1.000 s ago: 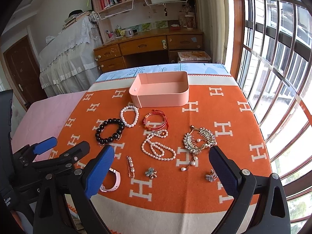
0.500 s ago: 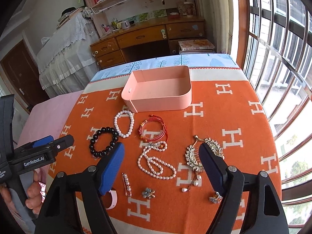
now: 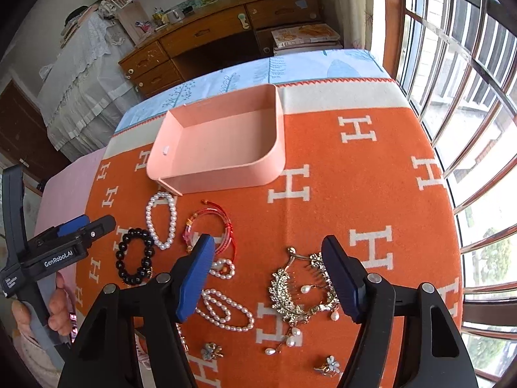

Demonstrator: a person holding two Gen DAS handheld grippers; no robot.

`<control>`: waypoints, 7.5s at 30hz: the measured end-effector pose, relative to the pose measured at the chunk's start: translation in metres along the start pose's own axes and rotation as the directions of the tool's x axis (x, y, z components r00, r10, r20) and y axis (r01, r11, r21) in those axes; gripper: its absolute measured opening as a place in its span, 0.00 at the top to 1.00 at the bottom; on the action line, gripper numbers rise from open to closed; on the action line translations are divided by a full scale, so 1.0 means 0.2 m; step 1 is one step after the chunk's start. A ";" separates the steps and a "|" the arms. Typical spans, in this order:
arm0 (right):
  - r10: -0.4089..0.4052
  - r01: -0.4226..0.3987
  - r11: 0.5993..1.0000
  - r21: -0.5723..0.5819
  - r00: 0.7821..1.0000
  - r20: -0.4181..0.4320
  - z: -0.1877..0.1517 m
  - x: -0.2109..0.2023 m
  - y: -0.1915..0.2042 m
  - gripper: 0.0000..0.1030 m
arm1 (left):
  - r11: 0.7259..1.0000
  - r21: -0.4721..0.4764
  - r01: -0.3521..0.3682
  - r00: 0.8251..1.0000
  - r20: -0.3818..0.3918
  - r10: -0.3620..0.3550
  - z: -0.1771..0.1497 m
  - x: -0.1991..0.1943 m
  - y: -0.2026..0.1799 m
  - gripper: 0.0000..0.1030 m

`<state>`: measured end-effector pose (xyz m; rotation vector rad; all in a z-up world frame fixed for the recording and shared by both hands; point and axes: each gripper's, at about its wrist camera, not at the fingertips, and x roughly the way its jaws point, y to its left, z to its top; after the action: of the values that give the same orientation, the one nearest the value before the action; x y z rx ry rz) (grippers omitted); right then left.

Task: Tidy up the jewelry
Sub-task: 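Grasp the white pearl bracelet with the left tool while the right tool reaches the pearl necklace, then close the right tool on the long pearl necklace while the left tool lifts the pearl bracelet, then carry both pearl pieces over the pink box and open both tools to drop them, then pull both open tools back from the pink box, then grasp the black bead bracelet with the left tool and lift it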

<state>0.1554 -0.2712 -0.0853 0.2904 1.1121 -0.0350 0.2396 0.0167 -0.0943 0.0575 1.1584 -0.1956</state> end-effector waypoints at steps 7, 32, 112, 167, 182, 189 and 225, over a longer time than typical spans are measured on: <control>0.042 -0.043 0.999 -0.011 0.996 -0.073 -0.04 0.12 -0.03 0.40 | 1.000 -0.001 0.003 0.996 -0.091 -0.003 0.09 0.29 -0.07 0.46; 0.165 -0.177 0.983 -0.048 0.967 -0.192 -0.18 0.23 0.20 0.45 | 0.996 -0.076 0.037 0.999 -0.034 -0.039 0.01 0.16 -0.10 0.95; 0.109 -0.108 0.994 -0.016 0.988 0.104 0.54 0.12 0.13 0.60 | 0.966 0.217 0.140 0.988 0.029 -0.150 0.30 -0.07 -0.54 0.50; 0.106 -0.068 0.983 -0.170 0.968 0.227 -0.54 -0.22 0.35 0.37 | 0.979 0.034 0.202 0.971 0.120 -0.204 -0.56 -0.28 0.03 0.50; 0.147 -0.121 0.976 -0.184 0.980 0.133 -0.57 0.02 0.30 0.37 | 0.946 0.311 0.087 0.984 0.119 -0.129 -0.62 -0.13 -0.12 0.60; 0.163 -0.143 0.975 -0.170 0.980 0.115 -0.57 0.09 0.27 0.37 | 0.928 0.370 0.047 0.993 0.084 -0.084 -0.57 -0.03 -0.18 0.67; 0.212 -0.201 0.976 -0.088 0.968 0.136 -0.53 0.02 0.13 0.38 | 0.981 -0.047 0.186 0.964 0.202 -0.173 -0.33 -0.34 0.14 0.88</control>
<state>0.0690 -0.2185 -0.1272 0.3314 0.9325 0.1682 0.1581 0.0616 -0.0597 -0.1231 0.9706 -0.3169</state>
